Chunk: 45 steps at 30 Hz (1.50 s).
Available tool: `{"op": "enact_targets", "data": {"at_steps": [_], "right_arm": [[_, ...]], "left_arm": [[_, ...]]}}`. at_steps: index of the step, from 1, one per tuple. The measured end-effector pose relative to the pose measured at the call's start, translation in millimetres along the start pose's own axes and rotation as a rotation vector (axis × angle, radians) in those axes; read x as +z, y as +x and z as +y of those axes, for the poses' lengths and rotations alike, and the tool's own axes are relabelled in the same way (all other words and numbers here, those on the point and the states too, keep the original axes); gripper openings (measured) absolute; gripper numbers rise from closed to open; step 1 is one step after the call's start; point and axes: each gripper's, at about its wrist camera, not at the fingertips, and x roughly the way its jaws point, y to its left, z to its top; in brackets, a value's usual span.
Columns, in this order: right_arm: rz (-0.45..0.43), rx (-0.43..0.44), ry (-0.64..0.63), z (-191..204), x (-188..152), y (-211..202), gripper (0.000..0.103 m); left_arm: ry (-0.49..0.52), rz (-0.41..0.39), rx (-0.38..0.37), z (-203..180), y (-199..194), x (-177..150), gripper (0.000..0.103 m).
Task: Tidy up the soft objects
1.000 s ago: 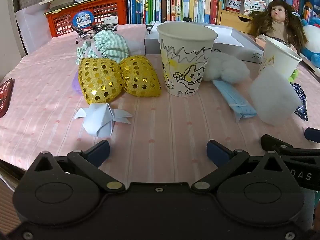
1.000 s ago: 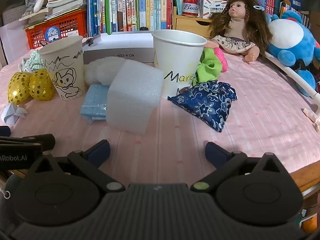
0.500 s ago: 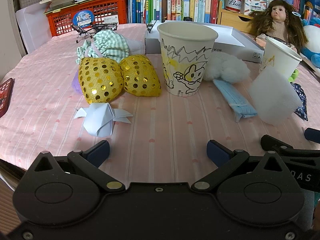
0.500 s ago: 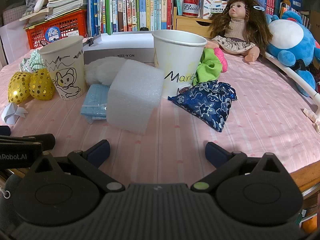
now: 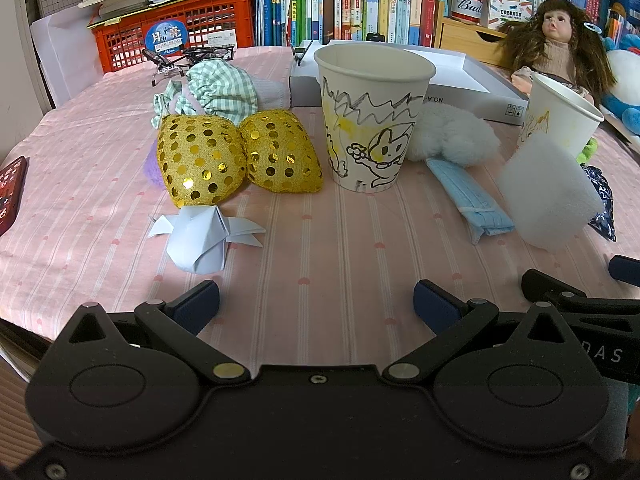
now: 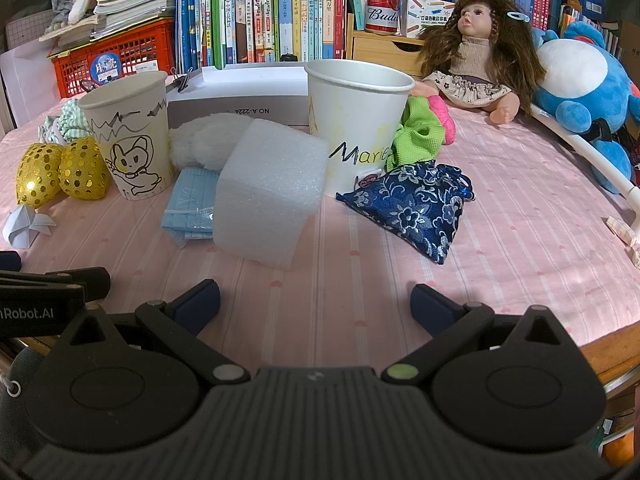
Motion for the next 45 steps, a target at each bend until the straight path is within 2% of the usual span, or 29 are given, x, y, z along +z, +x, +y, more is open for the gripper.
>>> {"op": "enact_targets", "data": {"at_steps": [45], "right_arm": [[-0.008,0.000,0.001,-0.6,-1.5,-0.1,0.103]], "left_arm": [[0.011,-0.012,-0.015,1.7,-1.8,-0.2,0.103]]}}
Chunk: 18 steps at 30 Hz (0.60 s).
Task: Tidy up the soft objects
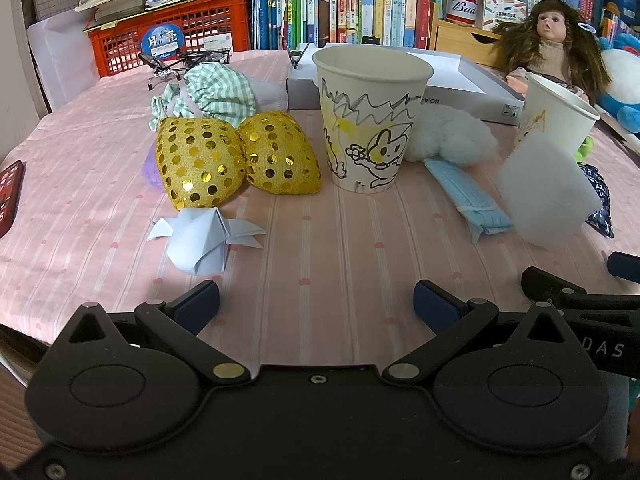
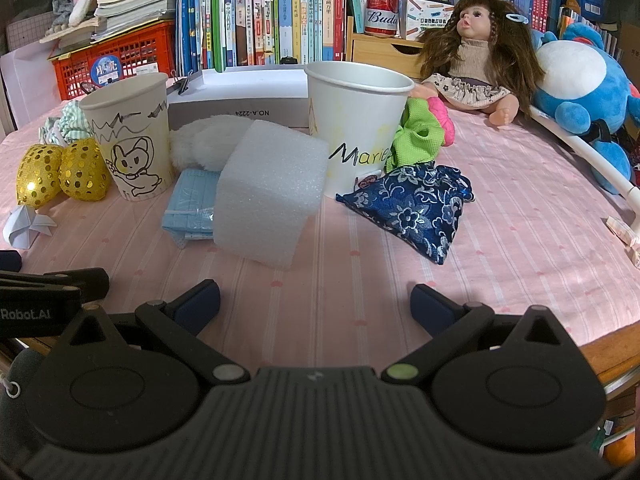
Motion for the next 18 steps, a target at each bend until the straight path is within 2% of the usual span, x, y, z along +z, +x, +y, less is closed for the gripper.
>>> {"op": "enact_targets", "data": {"at_steps": [7,10,14,18], "right_arm": [[-0.055,0.007,-0.004,-2,-8,-2,0.103],[-0.097,0.007,-0.004,-2,-14,-3,0.103],[-0.097,0.006,0.008,-3,-11,-3,0.103],[-0.147,0.085,0.082,-9,-11,-11,0.102]], "left_arm": [[0.029,-0.080,-0.034,7,-3,-13,0.103],[0.032,-0.083,-0.048,11,-7,-15,0.102],[0.035,-0.105,-0.061,16,-18,-17,0.095],[0.033,-0.166,-0.032,26,-33,-16,0.091]]}}
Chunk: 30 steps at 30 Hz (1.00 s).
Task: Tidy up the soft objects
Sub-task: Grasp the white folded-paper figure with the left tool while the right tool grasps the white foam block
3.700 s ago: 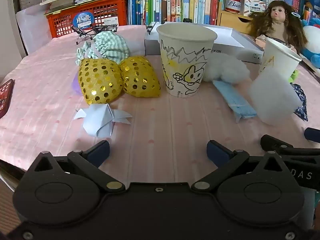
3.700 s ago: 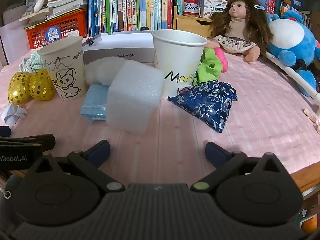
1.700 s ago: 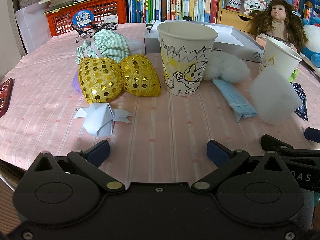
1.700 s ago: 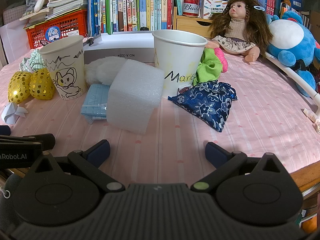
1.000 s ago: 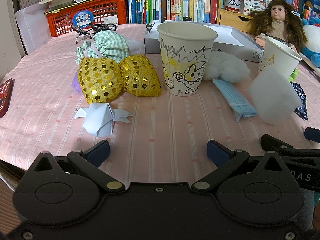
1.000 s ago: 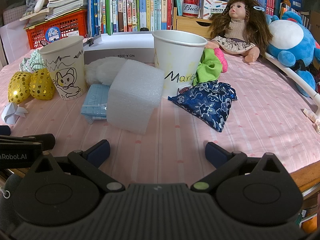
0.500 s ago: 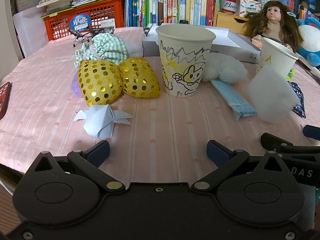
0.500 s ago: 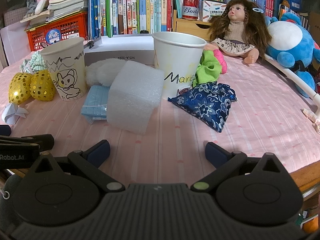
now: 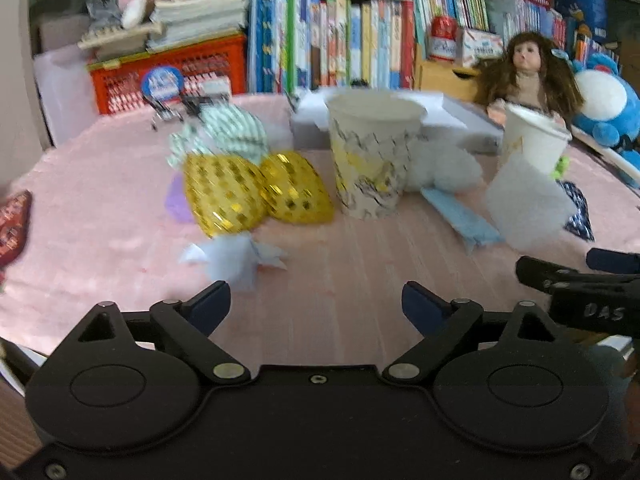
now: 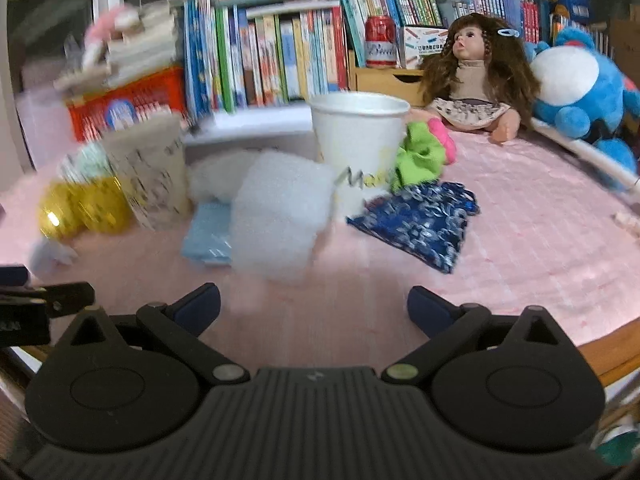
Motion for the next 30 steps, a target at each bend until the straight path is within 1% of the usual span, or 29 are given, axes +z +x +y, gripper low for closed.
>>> {"op": "enact_targets", "data": {"at_steps": [3,4,6,7,8,10,12,17,18,20,21,23,24,30], "right_arm": [[-0.052,0.027,0.008,-1,7,-4,0.099],[-0.066,0.031,0.002,0,10,-4,0.096],[-0.079,0.042,-0.002,0,16,-4,0.092],[-0.083,0.045,-0.001,1,17,-3,0.090],[-0.087,0.047,0.001,0,20,-2,0.087],[-0.094,0.043,0.006,0,24,1,0.082],[-0.100,0.044,0.009,0,25,3,0.079],[-0.099,0.044,0.016,2,26,8,0.067],[-0.096,0.045,0.021,2,27,10,0.066],[-0.093,0.049,0.034,1,27,12,0.060],[-0.091,0.049,0.040,1,27,12,0.058],[-0.088,0.049,0.048,1,26,13,0.052],[-0.087,0.049,0.052,1,26,13,0.050],[-0.102,0.050,0.043,2,25,6,0.049]], "left_arm": [[0.011,-0.065,0.047,8,-10,5,0.091],[0.012,-0.082,0.063,11,-12,7,0.091],[0.005,-0.096,0.094,17,-11,10,0.091],[-0.002,-0.090,0.102,20,-8,13,0.088],[-0.012,-0.077,0.106,23,-4,14,0.080],[-0.035,-0.047,0.098,29,4,14,0.071],[-0.053,-0.028,0.087,33,9,13,0.069],[-0.047,-0.006,0.087,34,21,8,0.053],[-0.049,-0.001,0.087,34,23,7,0.051],[-0.046,0.002,0.084,32,24,5,0.041],[-0.047,0.004,0.083,32,25,5,0.038],[-0.048,0.002,0.075,31,24,4,0.025],[-0.048,0.002,0.068,30,23,4,0.025],[-0.022,-0.031,0.043,23,12,6,0.025]]}}
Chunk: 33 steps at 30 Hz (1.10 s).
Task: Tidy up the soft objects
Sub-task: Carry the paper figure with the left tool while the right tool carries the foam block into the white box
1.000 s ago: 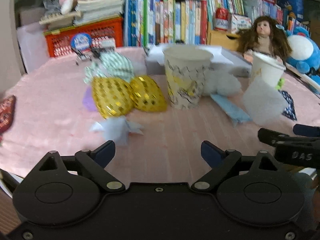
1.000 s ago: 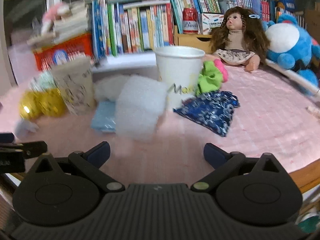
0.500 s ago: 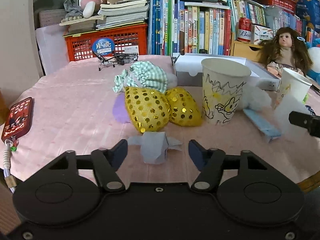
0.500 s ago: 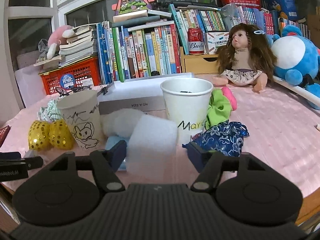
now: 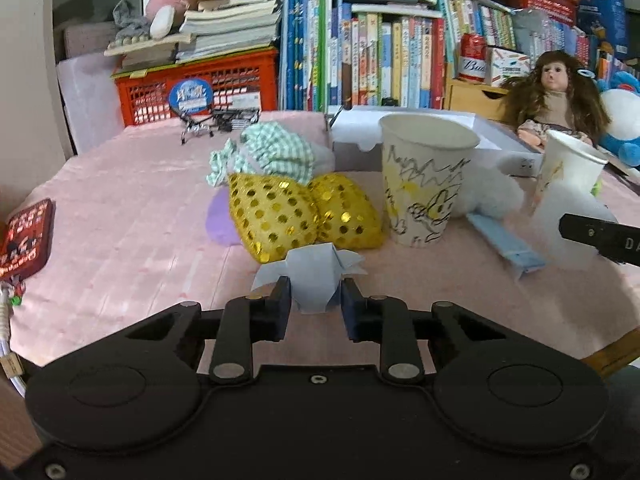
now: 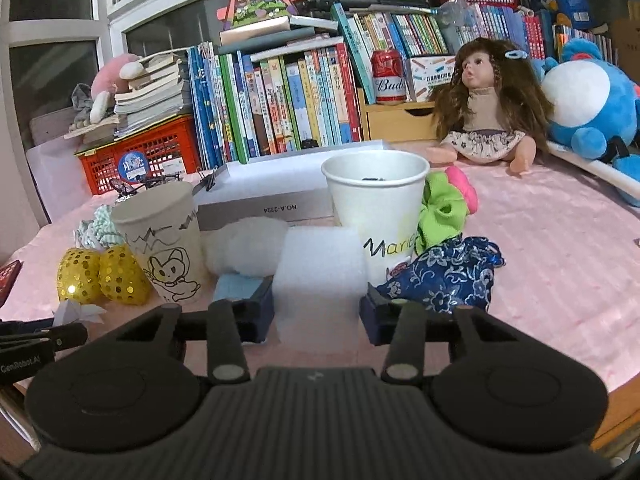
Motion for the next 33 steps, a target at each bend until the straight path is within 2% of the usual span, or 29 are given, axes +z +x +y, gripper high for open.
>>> {"op": "enact_targets", "data": {"at_steps": [8,13,17,22,27,33], "right_arm": [[-0.042,0.005,-0.002,-1,9,-18,0.049],[-0.084,0.014,-0.005,-5,22,-33,0.049],[-0.112,0.020,-0.003,-10,37,-41,0.049],[-0.123,0.044,0.005,-18,63,-43,0.048],[-0.139,0.062,-0.020,-22,94,-43,0.048],[-0.111,0.112,-0.040,-24,135,-27,0.048]], "left_arm": [[0.005,-0.048,-0.080,-7,-25,15,0.023],[-0.042,-0.097,-0.155,4,-44,38,0.023],[-0.019,-0.153,-0.166,9,-54,59,0.023],[-0.059,-0.143,-0.248,23,-48,97,0.023],[-0.009,-0.152,-0.259,21,-35,137,0.023],[0.043,-0.135,-0.281,4,-6,185,0.023]]}}
